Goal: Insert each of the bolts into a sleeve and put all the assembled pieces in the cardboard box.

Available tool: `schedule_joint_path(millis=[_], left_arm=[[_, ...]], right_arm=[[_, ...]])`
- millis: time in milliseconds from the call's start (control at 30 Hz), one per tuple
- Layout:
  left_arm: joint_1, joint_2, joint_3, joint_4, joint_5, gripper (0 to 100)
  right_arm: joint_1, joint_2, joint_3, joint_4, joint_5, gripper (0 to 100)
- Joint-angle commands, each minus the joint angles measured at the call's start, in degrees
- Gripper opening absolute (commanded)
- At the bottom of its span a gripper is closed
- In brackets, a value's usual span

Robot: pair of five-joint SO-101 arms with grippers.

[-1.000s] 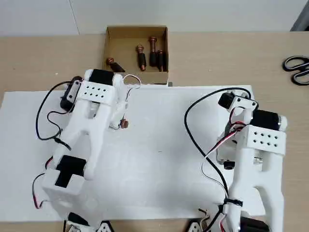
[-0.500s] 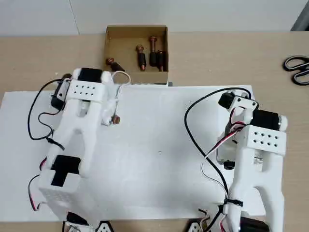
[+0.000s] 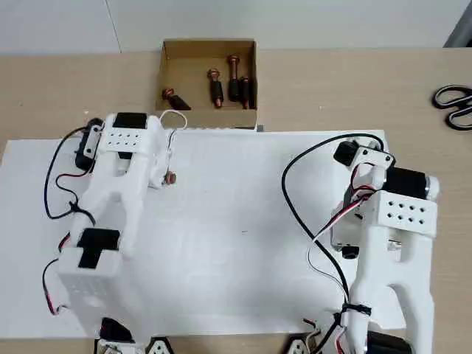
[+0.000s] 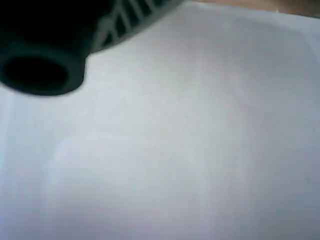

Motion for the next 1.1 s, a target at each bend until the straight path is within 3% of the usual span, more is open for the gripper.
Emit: schedule_joint_path(millis=[0,433,700,1067], left_arm=[[-1.8,1.2,-0.1,-0.8,-1.1,1],[-4.5,1.8,-0.9,-0.7,-1.1,1],[-4.4,2.3,-5.8,7.2,5.3,1],[-4.4,2.1,-10.8,12.7,5.9,9]], right_arm=[[0.7,-1.9,-0.3,-0.3,-0.2,0.3],[0.7,-1.9,-0.3,-0.4,-0.2,0.3],[0.7,-1.8,-0.3,-0.4,-0.2,0.3],[0.7,-1.8,-0.2,-0.7,-0.2,0.3]])
